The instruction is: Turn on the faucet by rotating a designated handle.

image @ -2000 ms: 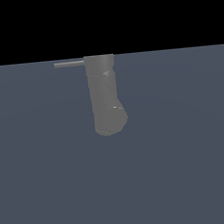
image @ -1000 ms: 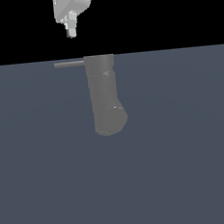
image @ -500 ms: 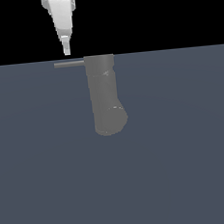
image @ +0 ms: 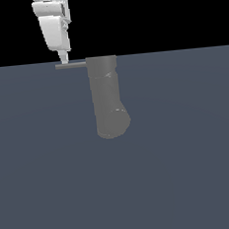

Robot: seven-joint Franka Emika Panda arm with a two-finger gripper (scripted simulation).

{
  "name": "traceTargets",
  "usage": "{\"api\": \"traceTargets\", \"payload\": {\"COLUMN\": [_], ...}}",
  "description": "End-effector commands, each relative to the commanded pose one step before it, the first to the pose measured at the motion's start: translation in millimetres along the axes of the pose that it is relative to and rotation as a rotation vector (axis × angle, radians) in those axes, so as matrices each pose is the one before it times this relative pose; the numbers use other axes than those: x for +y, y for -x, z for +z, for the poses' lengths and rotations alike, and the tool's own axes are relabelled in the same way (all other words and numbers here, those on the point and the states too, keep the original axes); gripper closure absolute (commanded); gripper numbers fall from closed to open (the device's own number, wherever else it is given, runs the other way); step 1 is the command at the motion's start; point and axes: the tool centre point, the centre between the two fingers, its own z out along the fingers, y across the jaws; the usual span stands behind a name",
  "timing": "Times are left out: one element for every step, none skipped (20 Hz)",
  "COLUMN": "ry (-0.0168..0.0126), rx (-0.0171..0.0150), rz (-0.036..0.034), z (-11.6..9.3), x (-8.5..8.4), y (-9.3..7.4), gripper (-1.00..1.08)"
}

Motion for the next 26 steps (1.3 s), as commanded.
{"api": "traceTargets", "payload": {"ry": [-0.00373,-0.00080,-0.00064,-0.00046,-0.00029,-0.00011,0.00000,0.00000,0.00000,0.00052,0.00000,0.00000,0.00000,0.00000,0.00000,0.00000,0.00000,0.00000,0.00000,0.00000,0.00000,0.00000,0.00000,0.00000,0.00000,0.00000], "rx": [0.00798,0.00200,0.00158,0.00110,0.00069,0.00026,0.00000,0.00000,0.00000,-0.00028,0.00000,0.00000,0.00000,0.00000,0.00000,0.00000,0.00000,0.00000,0.00000,0.00000,0.00000,0.00000,0.00000,0.00000,0.00000,0.00000], "rz": [0.02048,0.00489,0.00384,0.00268,0.00167,0.00063,0.00000,0.00000,0.00000,-0.00143,0.00000,0.00000,0.00000,0.00000,0.00000,0.00000,0.00000,0.00000,0.00000,0.00000,0.00000,0.00000,0.00000,0.00000,0.00000,0.00000], "z": [3.62,1.00,0.77,0.55,0.33,0.10,0.00,0.00,0.00,0.07,0.01,0.01,0.01,0.01,0.01,0.01,0.01,0.01,0.01,0.01,0.01,0.01,0.01,0.01,0.01,0.01], "x": [-3.43,-0.79,-0.61,-0.43,-0.26,-0.09,0.00,0.00,0.00,0.20,2.40,2.41,2.42,2.43,2.44,2.44,2.45,2.46,2.47,2.47,2.48,2.48,2.49,2.49,2.50,2.50], "y": [2.56,0.76,0.58,0.45,0.24,0.04,0.00,0.00,0.00,0.26,-0.13,-0.13,-0.13,-0.13,-0.13,-0.13,-0.13,-0.13,-0.13,-0.13,-0.13,-0.13,-0.13,-0.13,-0.13,-0.13], "gripper": [1.08,1.08,1.08,1.08,1.08,1.08,1.08,1.08,1.08,1.08,1.08,1.08,1.08,1.08,1.08,1.08,1.08,1.08,1.08,1.08,1.08,1.08,1.08,1.08,1.08,1.08]}}
